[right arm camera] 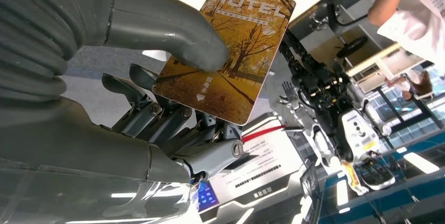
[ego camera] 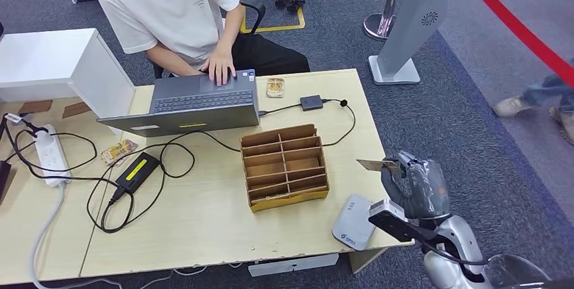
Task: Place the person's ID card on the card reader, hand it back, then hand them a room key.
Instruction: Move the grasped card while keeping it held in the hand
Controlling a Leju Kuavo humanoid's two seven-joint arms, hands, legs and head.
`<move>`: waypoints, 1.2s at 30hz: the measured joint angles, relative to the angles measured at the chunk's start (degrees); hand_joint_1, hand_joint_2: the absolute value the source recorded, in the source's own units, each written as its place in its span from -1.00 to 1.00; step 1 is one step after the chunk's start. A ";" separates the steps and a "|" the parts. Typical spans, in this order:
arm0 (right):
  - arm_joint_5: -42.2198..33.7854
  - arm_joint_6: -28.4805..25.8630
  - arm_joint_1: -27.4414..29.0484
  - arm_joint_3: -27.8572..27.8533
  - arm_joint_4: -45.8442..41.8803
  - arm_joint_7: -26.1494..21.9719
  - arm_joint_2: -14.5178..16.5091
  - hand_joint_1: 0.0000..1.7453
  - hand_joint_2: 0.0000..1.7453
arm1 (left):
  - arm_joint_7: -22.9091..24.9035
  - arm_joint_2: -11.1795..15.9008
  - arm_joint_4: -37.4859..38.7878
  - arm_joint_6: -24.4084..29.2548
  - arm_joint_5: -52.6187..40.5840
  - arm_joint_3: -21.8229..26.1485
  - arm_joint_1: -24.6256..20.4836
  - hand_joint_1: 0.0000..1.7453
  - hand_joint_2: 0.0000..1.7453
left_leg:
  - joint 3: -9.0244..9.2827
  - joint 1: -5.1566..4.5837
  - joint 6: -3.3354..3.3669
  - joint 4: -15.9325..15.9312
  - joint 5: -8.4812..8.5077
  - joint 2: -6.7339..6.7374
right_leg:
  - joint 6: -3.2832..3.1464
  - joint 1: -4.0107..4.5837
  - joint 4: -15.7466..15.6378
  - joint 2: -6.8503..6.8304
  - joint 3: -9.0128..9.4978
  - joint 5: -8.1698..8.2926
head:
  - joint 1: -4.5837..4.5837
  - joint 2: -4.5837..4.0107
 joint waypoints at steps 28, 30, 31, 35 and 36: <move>1.23 -3.35 4.78 3.47 11.55 -0.47 3.63 1.00 1.00 | 0.16 -0.11 0.00 0.00 -1.79 0.81 -0.17 -1.00 1.00 | 0.00 0.00 0.02 0.00 -0.02 0.02 | 0.00 0.00 0.00 0.01 0.00 -0.01 | 0.00 0.01; 1.16 -3.92 5.12 3.48 12.70 -0.52 3.93 1.00 1.00 | 0.19 -0.11 0.00 0.02 -1.90 0.99 -0.18 -1.00 1.00 | 0.00 0.00 0.02 -0.01 -0.02 0.02 | 0.00 0.00 0.00 0.01 0.00 -0.02 | 0.00 0.00; 1.14 -4.20 5.23 3.48 13.18 -0.58 4.07 1.00 1.00 | 0.24 -0.11 0.00 0.04 -1.93 1.04 -0.18 -1.00 1.00 | 0.01 0.00 0.02 -0.01 -0.02 0.02 | 0.00 0.00 0.00 0.02 0.00 -0.02 | 0.00 0.00; 1.06 -4.97 5.29 3.48 14.62 -0.77 4.51 1.00 1.00 | 0.61 -0.11 0.00 0.10 -2.07 1.26 -0.23 -1.00 1.00 | 0.06 0.00 0.03 -0.01 -0.07 0.04 | -0.03 0.00 0.00 0.04 0.04 -0.05 | 0.01 0.01; 1.05 -5.01 5.29 3.48 14.87 -0.79 4.58 1.00 1.00 | 0.64 -0.11 0.00 0.10 -2.09 1.33 -0.24 -1.00 1.00 | 0.07 0.00 0.02 -0.01 -0.07 0.04 | -0.04 0.00 0.00 0.05 0.05 -0.06 | 0.01 0.01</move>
